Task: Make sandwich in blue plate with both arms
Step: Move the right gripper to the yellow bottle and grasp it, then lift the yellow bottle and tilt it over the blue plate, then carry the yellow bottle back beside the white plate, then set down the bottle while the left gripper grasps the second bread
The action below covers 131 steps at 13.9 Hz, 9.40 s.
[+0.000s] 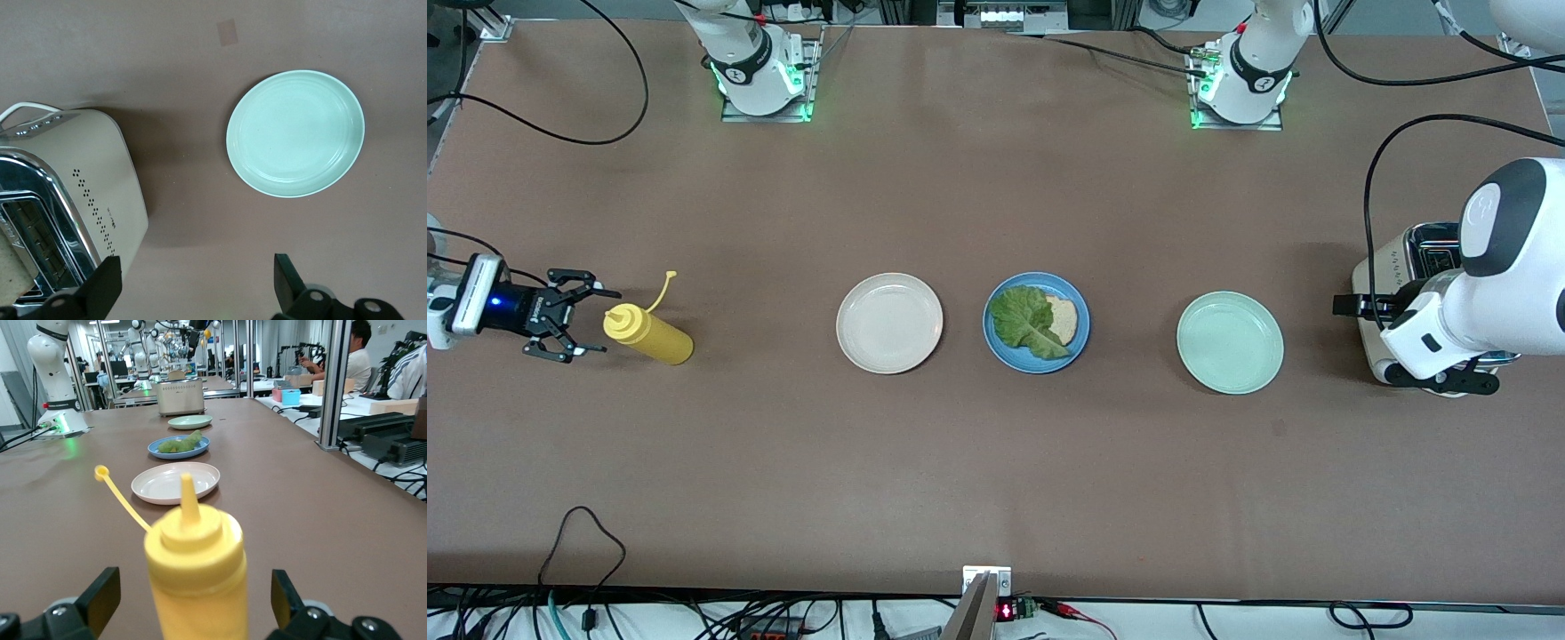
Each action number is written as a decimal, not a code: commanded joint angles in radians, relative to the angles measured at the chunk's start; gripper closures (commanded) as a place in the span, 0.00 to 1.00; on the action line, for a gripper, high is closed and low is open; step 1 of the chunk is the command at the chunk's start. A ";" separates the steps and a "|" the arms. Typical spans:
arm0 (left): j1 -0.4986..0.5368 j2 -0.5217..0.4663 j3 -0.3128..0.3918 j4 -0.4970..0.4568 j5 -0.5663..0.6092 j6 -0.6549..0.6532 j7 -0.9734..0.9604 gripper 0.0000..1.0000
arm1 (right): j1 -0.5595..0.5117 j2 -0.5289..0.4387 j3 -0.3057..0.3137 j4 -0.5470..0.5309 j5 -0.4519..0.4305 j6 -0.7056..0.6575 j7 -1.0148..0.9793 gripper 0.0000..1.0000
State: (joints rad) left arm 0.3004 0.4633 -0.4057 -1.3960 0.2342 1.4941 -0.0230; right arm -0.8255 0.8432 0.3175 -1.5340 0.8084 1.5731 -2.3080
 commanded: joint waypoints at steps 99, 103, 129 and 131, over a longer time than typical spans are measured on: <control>0.137 -0.044 -0.008 -0.029 0.110 -0.060 0.027 0.00 | 0.330 0.054 -0.021 0.104 0.175 -0.064 0.075 0.84; 0.223 -0.100 -0.019 -0.127 0.221 -0.038 0.095 0.00 | 0.296 0.161 -0.021 0.104 0.209 -0.065 -0.033 0.83; 0.494 -0.213 -0.057 -0.402 0.126 0.347 0.508 1.00 | 0.218 -0.137 -0.097 0.112 -0.239 0.051 0.341 0.00; 0.491 -0.224 -0.074 -0.380 0.119 0.310 0.508 1.00 | 0.252 -0.215 -0.097 0.104 -0.316 0.083 0.483 0.00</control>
State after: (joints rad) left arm 0.7807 0.2607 -0.4514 -1.8124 0.3743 1.8566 0.4542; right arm -0.6163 0.7175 0.2355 -1.3876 0.5565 1.6173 -1.9369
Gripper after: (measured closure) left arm 0.872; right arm 0.000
